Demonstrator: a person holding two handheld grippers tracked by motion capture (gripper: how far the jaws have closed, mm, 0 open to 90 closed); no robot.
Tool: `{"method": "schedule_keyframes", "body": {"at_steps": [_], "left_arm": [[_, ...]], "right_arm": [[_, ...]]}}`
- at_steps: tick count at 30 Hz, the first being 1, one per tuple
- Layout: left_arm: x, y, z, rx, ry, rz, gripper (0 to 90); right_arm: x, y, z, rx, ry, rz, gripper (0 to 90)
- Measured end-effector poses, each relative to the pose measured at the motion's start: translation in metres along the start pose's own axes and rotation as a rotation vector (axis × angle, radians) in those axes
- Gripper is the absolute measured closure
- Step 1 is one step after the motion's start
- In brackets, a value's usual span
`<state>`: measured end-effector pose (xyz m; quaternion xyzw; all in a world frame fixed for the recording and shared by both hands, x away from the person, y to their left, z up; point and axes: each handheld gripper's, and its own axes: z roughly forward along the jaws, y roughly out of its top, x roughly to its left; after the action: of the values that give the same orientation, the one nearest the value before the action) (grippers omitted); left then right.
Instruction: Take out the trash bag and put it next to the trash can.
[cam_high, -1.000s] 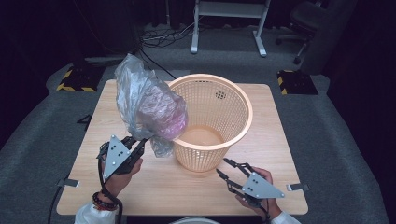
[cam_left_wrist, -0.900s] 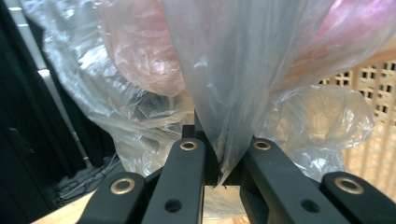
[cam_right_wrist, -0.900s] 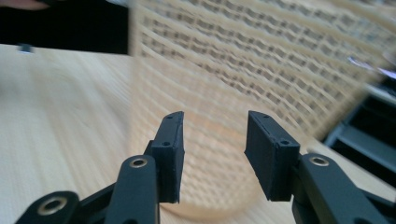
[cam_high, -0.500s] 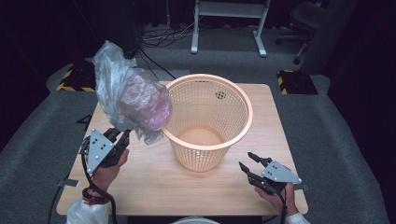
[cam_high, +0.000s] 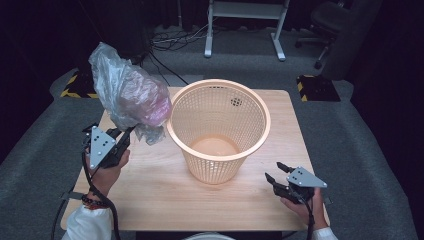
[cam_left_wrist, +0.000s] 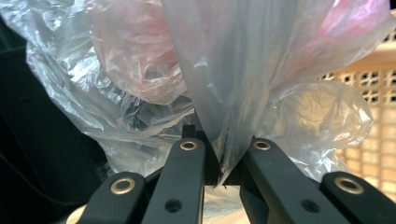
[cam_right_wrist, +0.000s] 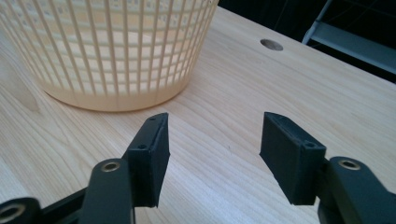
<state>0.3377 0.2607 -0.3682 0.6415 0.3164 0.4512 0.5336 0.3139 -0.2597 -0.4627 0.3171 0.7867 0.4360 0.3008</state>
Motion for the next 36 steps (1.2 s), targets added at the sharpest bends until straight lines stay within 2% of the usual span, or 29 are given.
{"method": "schedule_keyframes", "body": {"at_steps": [8,14,18,26,31,36], "left_arm": [[0.004,-0.016,0.019,0.111,-0.030,-0.046,88.1],[0.002,-0.023,0.034,0.199,-0.051,-0.002,88.1],[0.004,-0.029,0.041,0.248,-0.064,0.003,88.0],[0.008,-0.048,0.053,0.339,-0.088,-0.037,87.3],[0.012,-0.059,0.060,0.387,-0.097,-0.088,87.1],[0.010,-0.068,0.068,0.452,-0.107,-0.092,86.8]], "right_arm": [[-0.004,-0.006,0.005,0.047,-0.025,0.007,37.9],[-0.004,-0.008,0.007,0.056,-0.021,0.014,37.7],[-0.004,-0.008,0.008,0.059,-0.017,0.014,36.4],[-0.004,-0.011,0.011,0.079,-0.014,0.017,35.9],[-0.002,-0.013,0.014,0.095,0.000,0.009,35.8],[0.000,-0.014,0.017,0.115,0.018,-0.004,35.7]]}}
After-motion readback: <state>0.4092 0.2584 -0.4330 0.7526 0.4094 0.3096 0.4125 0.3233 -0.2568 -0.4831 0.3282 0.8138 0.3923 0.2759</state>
